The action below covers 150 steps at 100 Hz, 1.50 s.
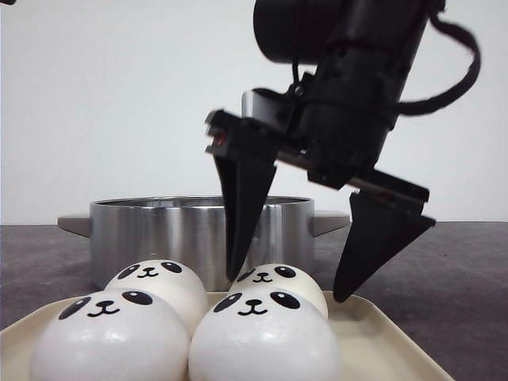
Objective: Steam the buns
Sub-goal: 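Close the right gripper on the panda bun and lift it, then lower the bun into the steel pot and open the right gripper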
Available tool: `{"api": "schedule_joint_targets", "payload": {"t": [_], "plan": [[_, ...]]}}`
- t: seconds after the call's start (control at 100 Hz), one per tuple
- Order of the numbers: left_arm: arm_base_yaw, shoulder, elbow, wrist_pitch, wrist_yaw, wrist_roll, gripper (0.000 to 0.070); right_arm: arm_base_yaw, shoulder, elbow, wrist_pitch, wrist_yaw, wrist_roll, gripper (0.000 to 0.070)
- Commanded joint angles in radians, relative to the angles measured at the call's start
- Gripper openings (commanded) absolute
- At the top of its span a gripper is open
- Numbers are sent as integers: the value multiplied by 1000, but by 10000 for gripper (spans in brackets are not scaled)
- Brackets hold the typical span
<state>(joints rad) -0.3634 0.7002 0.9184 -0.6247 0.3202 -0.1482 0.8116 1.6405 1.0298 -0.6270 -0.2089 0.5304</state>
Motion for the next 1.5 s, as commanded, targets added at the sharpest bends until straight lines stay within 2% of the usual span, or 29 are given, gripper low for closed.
{"api": "schedule_joint_targets", "payload": {"t": [0.0,0.15,0.19,0.25,0.37,0.46,0.67,0.94,1.08,1.18,1.35,1.49], "plan": [[-5,5,19,6,2,4,673,8,35,20,11,-1,22,585],[-16,5,19,1,-8,4,673,8,73,20,10,-5,32,581],[-19,5,19,0,-13,5,673,8,81,20,9,-4,32,551],[-24,5,19,1,-14,5,673,8,85,20,6,0,32,445],[-28,5,19,0,-14,5,673,8,85,19,5,-1,31,172],[-30,5,19,-1,-14,5,673,8,85,20,-3,2,27,4],[-31,5,19,-6,-14,5,673,26,31,38,-19,73,15,0],[-49,5,19,-5,-34,5,673,92,-195,145,-107,88,7,0],[-51,5,19,-5,-40,5,673,101,-269,231,-85,182,-19,0],[-52,5,19,-3,-40,5,673,65,-257,312,-51,209,-77,0],[-64,5,19,-3,-40,5,673,-30,-113,485,-63,155,-176,0],[-64,5,19,-5,-40,5,673,-80,40,611,-100,156,-256,0]]}}
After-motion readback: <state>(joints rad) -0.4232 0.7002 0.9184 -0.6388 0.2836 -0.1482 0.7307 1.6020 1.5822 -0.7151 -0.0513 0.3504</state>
